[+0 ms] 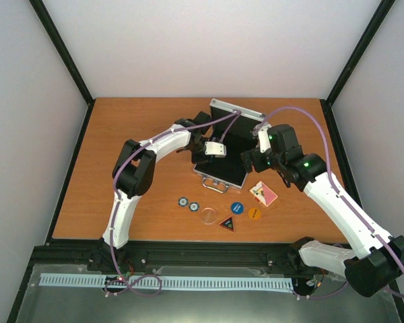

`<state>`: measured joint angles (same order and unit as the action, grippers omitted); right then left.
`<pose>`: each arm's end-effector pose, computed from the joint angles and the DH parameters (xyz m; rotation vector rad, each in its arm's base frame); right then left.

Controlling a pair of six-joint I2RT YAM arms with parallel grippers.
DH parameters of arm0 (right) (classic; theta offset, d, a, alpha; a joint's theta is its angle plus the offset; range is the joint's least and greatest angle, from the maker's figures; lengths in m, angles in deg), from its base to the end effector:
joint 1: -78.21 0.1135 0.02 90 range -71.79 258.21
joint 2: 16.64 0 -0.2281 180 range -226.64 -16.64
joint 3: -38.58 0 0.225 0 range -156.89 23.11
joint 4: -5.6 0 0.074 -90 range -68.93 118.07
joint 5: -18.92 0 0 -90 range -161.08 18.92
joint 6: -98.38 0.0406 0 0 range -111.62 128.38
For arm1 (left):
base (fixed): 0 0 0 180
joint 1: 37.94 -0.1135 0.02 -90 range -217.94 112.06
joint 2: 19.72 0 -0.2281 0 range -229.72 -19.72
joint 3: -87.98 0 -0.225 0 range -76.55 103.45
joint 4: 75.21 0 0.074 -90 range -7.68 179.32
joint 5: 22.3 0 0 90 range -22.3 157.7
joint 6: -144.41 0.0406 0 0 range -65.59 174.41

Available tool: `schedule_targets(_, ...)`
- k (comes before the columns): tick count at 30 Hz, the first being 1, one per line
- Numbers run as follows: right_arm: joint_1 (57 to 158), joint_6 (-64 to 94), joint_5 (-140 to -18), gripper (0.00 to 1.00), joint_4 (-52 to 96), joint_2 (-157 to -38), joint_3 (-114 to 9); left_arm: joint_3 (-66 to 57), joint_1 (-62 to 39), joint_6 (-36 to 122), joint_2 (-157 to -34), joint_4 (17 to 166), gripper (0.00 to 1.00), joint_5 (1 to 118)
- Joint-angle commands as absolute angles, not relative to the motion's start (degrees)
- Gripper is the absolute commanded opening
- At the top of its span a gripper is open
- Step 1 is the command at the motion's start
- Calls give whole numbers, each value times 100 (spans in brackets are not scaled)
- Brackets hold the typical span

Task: Pack up texas hold em set

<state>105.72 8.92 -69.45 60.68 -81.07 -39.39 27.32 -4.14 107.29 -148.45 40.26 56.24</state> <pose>0.2010 0.1034 0.2960 -0.5232 2.2452 0.2196 0.3414 -0.2382 0.1454 1.9678 2.0270 -0.2134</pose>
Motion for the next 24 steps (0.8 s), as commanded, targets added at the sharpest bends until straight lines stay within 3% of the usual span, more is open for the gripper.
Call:
schedule_targets(1,10509,965,-7002,100,5954,-7984,-3886,2564,-398,11101,-14990,4413,16,5995)
schedule_targets(7,10493,959,-7040,100,5943,-7964,-3849,2528,-397,11128,-14914,4487,27,6141)
schedule_targets(24,10484,987,-7152,100,6005,-7932,-3861,2560,-399,10883,-14452,4810,41,6356)
